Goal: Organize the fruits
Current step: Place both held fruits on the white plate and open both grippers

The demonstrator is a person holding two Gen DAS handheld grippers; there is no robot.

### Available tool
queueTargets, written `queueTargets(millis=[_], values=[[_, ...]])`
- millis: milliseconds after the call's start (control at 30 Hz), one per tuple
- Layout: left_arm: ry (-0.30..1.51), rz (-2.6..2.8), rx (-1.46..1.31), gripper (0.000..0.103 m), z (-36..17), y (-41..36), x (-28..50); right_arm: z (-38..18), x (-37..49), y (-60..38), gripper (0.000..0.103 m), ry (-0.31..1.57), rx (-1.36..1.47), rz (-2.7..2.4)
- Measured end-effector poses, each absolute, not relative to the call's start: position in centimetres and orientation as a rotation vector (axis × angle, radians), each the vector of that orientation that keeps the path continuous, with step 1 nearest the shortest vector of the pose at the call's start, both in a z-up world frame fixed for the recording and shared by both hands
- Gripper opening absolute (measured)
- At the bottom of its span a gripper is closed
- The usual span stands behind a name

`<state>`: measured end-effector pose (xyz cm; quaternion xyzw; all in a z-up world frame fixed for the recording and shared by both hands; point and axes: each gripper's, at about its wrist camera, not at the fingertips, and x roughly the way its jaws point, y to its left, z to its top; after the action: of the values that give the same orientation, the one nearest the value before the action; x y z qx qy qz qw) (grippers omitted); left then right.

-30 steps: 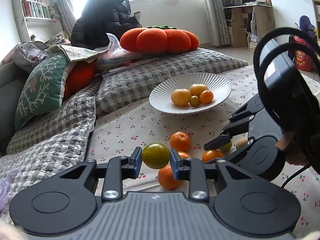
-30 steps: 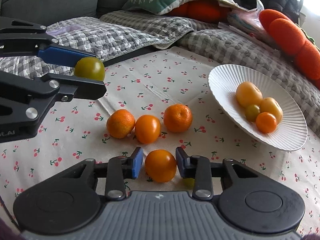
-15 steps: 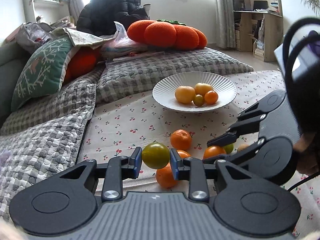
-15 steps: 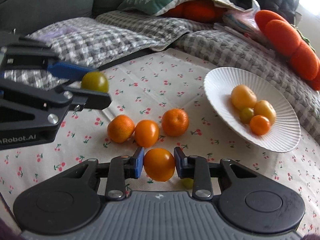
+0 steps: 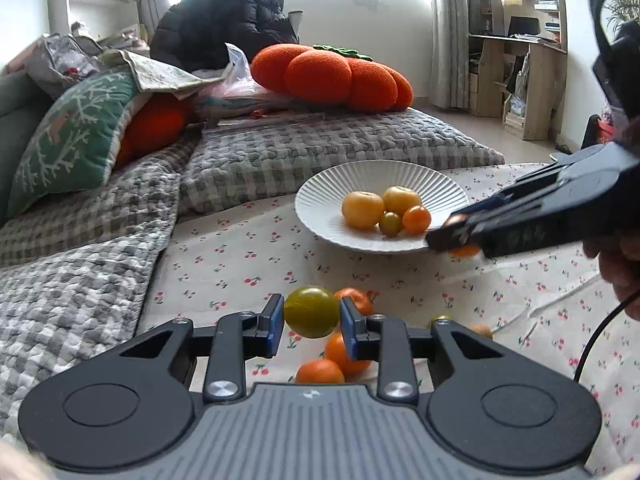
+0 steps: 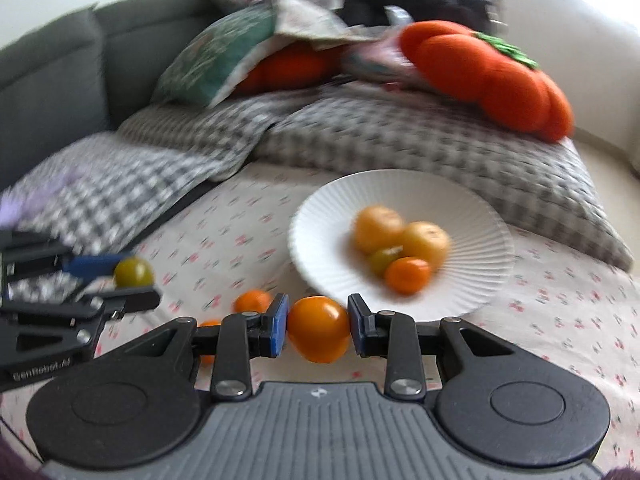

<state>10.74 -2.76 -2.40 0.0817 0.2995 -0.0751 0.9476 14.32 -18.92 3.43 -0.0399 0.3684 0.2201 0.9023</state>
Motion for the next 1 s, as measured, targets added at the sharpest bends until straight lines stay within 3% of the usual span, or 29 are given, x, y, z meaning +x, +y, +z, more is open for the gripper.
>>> queueTargets(millis=[333, 1000], values=[[0.641, -0.213, 0.083, 0.024, -2.2, -4.0, 15.8, 3.2, 17.7, -24.9, 0.029, 0.779, 0.188, 0.304], [0.664, -0.285, 0.023, 0.024, -5.3, -7.1, 24.1, -0.4, 21.4, -25.6, 0.029, 0.812, 0.28, 0.28]])
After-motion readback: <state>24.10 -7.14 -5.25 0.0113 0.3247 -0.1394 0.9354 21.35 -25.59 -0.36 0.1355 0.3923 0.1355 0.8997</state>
